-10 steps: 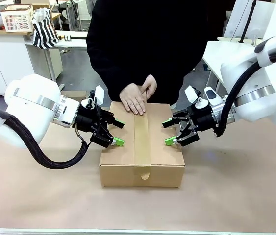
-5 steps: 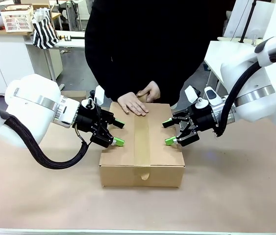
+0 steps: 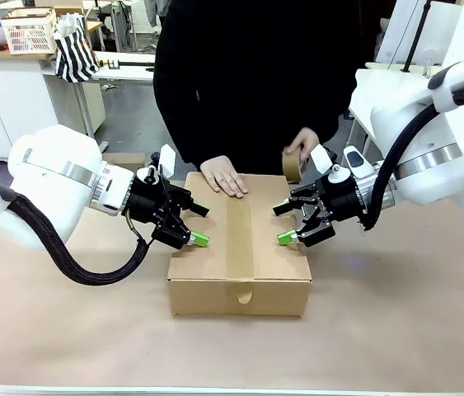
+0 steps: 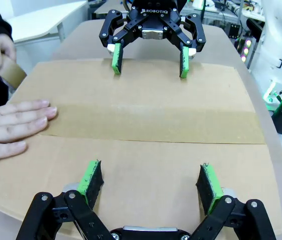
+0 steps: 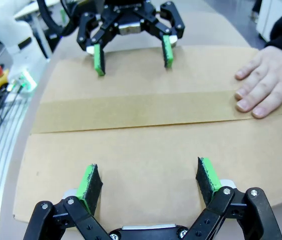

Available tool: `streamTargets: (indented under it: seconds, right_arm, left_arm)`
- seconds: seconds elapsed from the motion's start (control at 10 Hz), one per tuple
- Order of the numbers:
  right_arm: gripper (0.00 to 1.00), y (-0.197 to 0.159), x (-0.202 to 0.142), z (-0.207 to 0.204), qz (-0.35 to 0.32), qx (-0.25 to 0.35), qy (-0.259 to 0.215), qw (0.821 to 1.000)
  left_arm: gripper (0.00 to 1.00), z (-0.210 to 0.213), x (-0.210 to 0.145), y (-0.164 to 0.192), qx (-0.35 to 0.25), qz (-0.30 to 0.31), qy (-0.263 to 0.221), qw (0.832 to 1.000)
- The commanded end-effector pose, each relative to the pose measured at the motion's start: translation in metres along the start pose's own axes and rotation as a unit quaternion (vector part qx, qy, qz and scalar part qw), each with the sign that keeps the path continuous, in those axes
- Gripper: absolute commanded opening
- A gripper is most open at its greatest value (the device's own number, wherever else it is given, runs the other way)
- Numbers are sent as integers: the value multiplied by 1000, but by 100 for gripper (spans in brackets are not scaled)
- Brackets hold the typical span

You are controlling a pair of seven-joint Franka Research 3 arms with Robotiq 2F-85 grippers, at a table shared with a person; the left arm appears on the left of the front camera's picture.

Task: Pack the gift set into the box.
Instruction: Press and hold the closed box until the human finishes sealing it.

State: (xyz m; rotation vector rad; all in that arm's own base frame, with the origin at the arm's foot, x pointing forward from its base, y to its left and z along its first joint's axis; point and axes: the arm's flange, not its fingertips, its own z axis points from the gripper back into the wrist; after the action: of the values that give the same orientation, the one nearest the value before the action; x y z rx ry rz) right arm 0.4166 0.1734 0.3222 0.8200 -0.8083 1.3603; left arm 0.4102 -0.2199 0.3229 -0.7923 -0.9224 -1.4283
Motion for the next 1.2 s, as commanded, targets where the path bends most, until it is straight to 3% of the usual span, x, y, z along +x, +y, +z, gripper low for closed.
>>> streamTargets:
  seconds: [0.0,1.1]
  right_arm:
    - [100,0,1,-2,3,-4,7,1000]
    - [100,0,1,-2,3,-4,7,1000]
  left_arm:
    - [100,0,-2,-1,3,-3,-4,1000]
    - [100,0,-2,-1,3,-3,-4,1000]
